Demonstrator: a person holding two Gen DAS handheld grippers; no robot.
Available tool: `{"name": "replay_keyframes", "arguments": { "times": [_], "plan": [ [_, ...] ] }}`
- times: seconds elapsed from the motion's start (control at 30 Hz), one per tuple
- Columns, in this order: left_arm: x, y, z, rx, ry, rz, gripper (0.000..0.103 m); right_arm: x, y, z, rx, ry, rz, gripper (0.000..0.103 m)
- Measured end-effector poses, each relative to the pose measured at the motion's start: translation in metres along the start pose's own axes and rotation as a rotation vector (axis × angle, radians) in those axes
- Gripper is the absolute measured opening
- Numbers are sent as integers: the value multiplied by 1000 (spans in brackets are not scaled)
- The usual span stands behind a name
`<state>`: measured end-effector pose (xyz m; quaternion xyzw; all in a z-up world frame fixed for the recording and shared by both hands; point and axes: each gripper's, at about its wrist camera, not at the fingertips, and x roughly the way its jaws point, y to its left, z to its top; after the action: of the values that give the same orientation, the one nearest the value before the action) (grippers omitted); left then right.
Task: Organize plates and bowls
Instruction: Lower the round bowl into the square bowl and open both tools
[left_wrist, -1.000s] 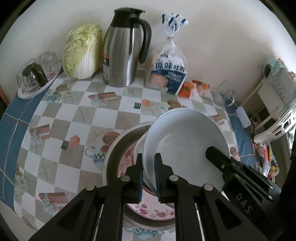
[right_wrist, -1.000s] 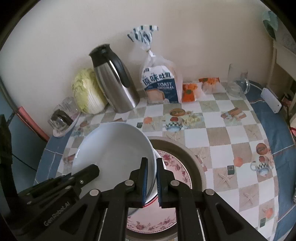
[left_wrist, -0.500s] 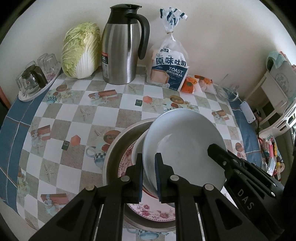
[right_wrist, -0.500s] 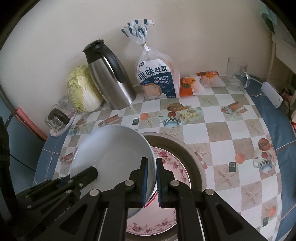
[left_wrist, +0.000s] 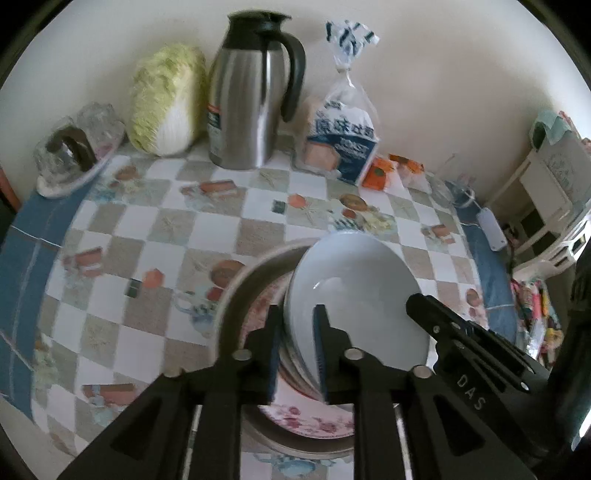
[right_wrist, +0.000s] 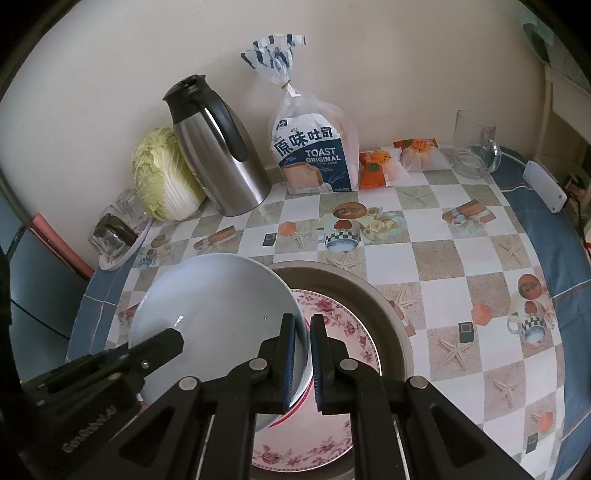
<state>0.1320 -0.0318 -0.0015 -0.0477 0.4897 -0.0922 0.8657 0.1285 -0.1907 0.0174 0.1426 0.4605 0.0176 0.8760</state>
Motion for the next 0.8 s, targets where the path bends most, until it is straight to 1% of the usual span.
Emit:
{"name": "replay_keyframes", "arguments": {
  "times": [0.03, 0.07, 0.13, 0.2, 0.23, 0.27, 0.3, 0.37, 0.4, 0.43, 0.47, 0.5, 0.53, 0.57, 0.63, 0.7, 0.77, 0.8],
  "plan": [
    [-4, 1, 1, 1, -14, 9, 34, 0, 1, 0, -3, -5, -4, 9],
    [-8, 2, 2, -3, -27, 0, 36, -1, 2, 1, -8, -6, -15, 9],
    [-11, 7, 3, -17, -34, -9, 36, -2, 4, 1, -23, -13, -35, 9],
    [-14, 11, 4, -30, -39, -5, 36, -2, 3, 1, -21, -13, -29, 9],
    [-14, 14, 4, -37, -40, -6, 39, -3, 3, 1, -22, -14, -31, 9],
    [-15, 16, 4, -43, -42, -8, 47, -5, 5, 2, -28, -17, -38, 10],
    [-16, 17, 4, -47, -46, -8, 52, -6, 6, 1, -35, -20, -44, 10],
    [-18, 20, 3, -51, -56, -1, 69, -8, 8, 1, -43, -28, -49, 10],
    [-20, 22, 2, -56, -58, 12, 73, -10, 9, 1, -46, -31, -57, 12],
    [-21, 24, 1, -63, -66, 25, 79, -12, 10, 0, -51, -37, -75, 19],
    [-22, 27, 0, -69, -74, 29, 81, -13, 10, -1, -52, -41, -83, 36],
    [-24, 30, -2, -78, -81, 28, 82, -14, 9, -2, -51, -47, -90, 48],
    [-25, 34, -3, -87, -88, 26, 86, -16, 9, -4, -48, -53, -93, 67],
    [-27, 37, -4, -93, -96, 25, 92, -18, 8, -6, -46, -58, -94, 69],
    [-30, 42, -9, -100, -124, 40, 97, -22, 8, -11, -49, -64, -96, 71],
    [-33, 45, -14, -91, -141, 63, 98, -25, 8, -16, -50, -74, -99, 77],
    [-34, 48, -20, -79, -144, 80, 98, -29, 9, -20, -53, -85, -99, 90],
    [-34, 50, -23, -76, -141, 86, 98, -30, 10, -23, -56, -89, -100, 94]
  ]
}}
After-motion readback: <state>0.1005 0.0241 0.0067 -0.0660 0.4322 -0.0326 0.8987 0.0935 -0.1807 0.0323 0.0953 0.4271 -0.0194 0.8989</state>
